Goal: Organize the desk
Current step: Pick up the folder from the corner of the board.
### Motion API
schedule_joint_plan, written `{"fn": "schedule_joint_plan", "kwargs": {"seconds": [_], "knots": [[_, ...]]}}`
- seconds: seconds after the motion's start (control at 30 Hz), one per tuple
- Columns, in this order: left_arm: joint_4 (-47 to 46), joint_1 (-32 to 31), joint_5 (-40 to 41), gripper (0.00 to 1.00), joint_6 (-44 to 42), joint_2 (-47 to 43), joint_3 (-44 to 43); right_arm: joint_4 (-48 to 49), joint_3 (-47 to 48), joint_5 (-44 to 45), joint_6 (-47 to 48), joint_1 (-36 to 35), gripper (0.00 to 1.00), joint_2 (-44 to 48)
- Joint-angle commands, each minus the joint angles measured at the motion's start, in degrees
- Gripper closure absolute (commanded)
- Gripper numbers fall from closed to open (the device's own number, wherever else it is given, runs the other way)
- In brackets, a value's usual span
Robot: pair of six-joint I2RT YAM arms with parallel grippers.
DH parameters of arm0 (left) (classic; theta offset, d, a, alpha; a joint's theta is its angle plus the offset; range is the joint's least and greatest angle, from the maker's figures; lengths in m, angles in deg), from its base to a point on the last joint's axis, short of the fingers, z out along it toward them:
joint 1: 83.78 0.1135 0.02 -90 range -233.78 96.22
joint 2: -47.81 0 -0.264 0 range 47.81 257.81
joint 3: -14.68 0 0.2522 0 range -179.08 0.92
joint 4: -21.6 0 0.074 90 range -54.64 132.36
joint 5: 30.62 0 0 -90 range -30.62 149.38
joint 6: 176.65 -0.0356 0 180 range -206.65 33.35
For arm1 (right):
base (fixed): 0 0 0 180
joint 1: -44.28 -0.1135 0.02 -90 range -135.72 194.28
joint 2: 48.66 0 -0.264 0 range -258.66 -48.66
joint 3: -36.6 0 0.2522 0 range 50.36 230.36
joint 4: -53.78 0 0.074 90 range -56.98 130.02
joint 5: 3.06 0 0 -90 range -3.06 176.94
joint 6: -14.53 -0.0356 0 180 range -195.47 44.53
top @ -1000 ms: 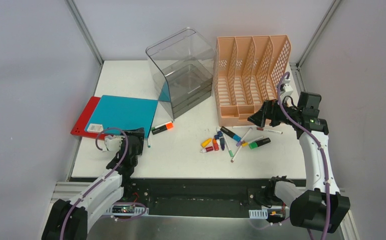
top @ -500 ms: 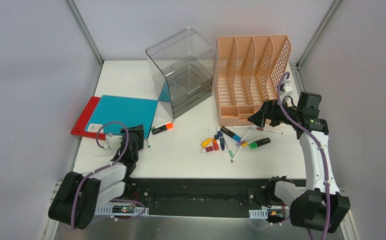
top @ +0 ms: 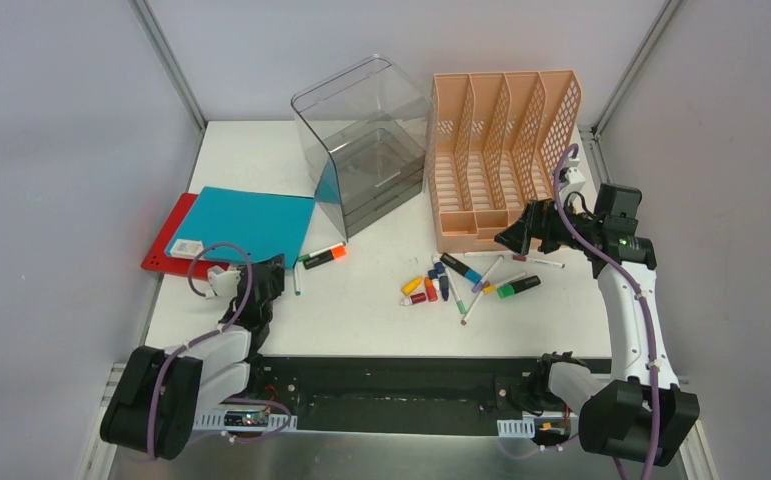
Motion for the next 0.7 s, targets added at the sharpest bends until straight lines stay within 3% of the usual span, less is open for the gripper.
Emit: {"fn": "schedule_joint_plan", "kwargs": {"seconds": [0.0, 0.23, 0.33, 0.67], "knots": [[6.85, 0.54, -2.66, 0.98, -3.90, -7.24, -0.82, 1.37, 1.62, -0.65, 1.34, -0.21, 0.00, 1.14], [35.98, 0.52, 0.21, 1.00, -10.61, -31.53, -8.23, 1.37, 1.62, -0.99, 1.36, -0.12, 0.00, 1.16], [44.40, 0.56, 2.32, 1.00, -15.39, -38.07, -12.30, 1.36, 1.55, -1.16, 1.35, -0.12, 0.00, 1.23], [49.71, 0.52, -2.98, 1.00, -31.60, -34.79, -24.33, 1.39, 1.44, -1.76, 1.40, -0.12, 0.00, 1.23]]}}
